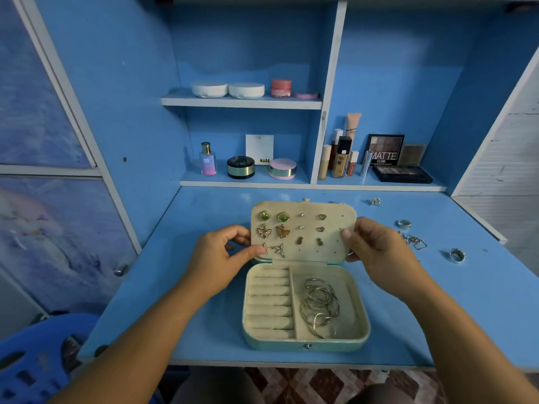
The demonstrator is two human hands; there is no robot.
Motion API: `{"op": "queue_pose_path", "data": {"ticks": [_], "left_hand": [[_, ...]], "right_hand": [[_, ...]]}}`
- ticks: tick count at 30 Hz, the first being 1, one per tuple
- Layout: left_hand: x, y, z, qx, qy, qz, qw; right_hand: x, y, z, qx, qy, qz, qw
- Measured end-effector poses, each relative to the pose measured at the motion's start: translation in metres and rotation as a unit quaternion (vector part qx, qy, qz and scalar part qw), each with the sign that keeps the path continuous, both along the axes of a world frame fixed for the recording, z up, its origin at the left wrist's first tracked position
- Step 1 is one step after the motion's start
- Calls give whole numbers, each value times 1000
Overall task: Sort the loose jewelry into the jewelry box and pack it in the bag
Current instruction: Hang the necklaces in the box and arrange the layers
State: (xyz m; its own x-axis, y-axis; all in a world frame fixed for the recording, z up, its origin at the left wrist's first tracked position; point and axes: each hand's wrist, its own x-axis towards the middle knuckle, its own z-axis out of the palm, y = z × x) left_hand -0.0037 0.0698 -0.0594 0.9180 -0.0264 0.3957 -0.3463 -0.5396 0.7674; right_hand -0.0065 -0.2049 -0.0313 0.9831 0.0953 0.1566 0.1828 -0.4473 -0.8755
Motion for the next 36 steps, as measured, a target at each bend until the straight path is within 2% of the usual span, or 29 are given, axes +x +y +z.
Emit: {"op": "queue_pose_path", "data": {"ticks": [9,14,18,22,25,28,31,36], "left_hand": [[-2,-3,8,3,47,74,996],[-31,-6,9,86,87,9,992],[-34,-7,22,202,120,2,972],[-28,-15,32,239,154,-24,958],[-26,-19,36,240,154,-59,957],[-23,-18,34,223,145,-97,959],[-21,-16,31,196,138,-132,962],[-29,-14,39,150,174,-135,964]], "right_hand": [[-39,26,-11,-74,-113,-98,986],[-61,42,-19,-59,-196,-138,969],[-64,49,-20,-76,-219,-156,960],[-65,56,-22,-108,-265,-178,941],[-72,65,-28,-85,-279,-196,936],[-80,74,-32,-35,-258,-193,946],[-88,81,-33,7,-238,-151,959],[-92,83,-34,-6,-244,-78,967]]}}
